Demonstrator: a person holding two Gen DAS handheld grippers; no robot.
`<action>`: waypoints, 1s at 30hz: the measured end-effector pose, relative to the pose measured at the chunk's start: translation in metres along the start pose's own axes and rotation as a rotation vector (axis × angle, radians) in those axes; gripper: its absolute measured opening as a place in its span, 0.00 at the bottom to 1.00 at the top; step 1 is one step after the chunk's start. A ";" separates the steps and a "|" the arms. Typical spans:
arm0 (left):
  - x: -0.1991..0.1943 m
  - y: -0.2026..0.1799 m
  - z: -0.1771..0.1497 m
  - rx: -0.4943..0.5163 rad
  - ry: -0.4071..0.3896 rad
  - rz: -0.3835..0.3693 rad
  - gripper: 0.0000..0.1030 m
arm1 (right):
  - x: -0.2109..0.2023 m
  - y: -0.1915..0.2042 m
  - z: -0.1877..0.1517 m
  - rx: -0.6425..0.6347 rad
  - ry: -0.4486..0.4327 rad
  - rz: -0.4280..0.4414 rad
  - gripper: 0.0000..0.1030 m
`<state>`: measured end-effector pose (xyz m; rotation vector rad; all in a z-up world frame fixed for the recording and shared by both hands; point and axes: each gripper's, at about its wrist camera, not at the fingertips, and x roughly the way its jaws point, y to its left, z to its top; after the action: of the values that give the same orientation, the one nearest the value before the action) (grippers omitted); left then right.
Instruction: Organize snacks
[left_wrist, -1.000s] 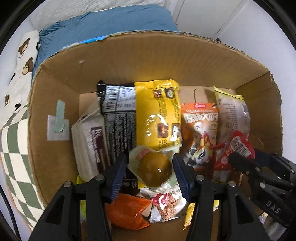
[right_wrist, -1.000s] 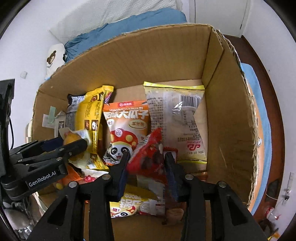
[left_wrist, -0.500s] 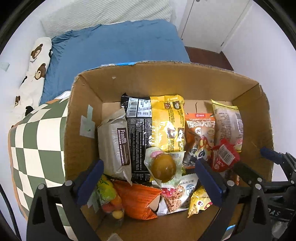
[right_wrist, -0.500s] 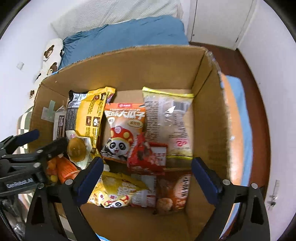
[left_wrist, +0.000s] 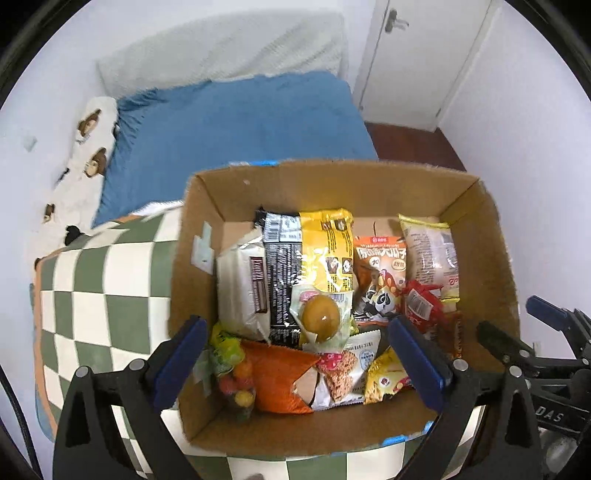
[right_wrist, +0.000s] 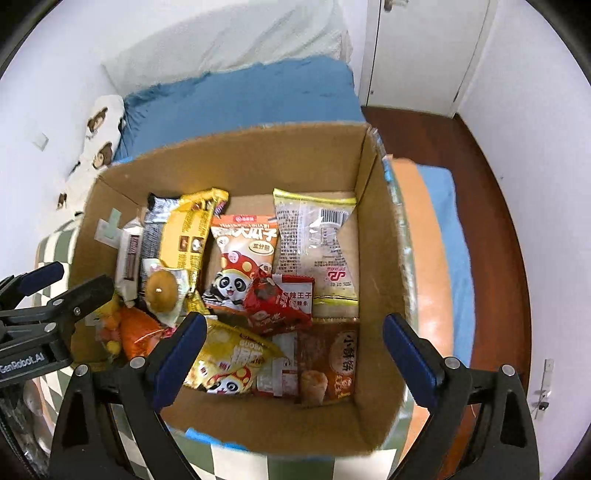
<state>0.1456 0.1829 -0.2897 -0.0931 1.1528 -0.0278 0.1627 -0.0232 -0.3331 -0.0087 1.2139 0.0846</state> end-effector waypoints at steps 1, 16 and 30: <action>-0.007 0.001 -0.003 -0.004 -0.016 0.007 0.98 | -0.010 0.000 -0.005 0.001 -0.024 -0.003 0.95; -0.126 0.003 -0.097 -0.004 -0.246 0.042 0.98 | -0.143 0.019 -0.106 -0.011 -0.281 -0.014 0.96; -0.213 0.006 -0.165 -0.021 -0.345 0.020 0.98 | -0.251 0.034 -0.191 -0.023 -0.447 0.006 0.97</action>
<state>-0.0915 0.1943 -0.1623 -0.1006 0.8093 0.0179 -0.1051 -0.0143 -0.1636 -0.0052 0.7661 0.0997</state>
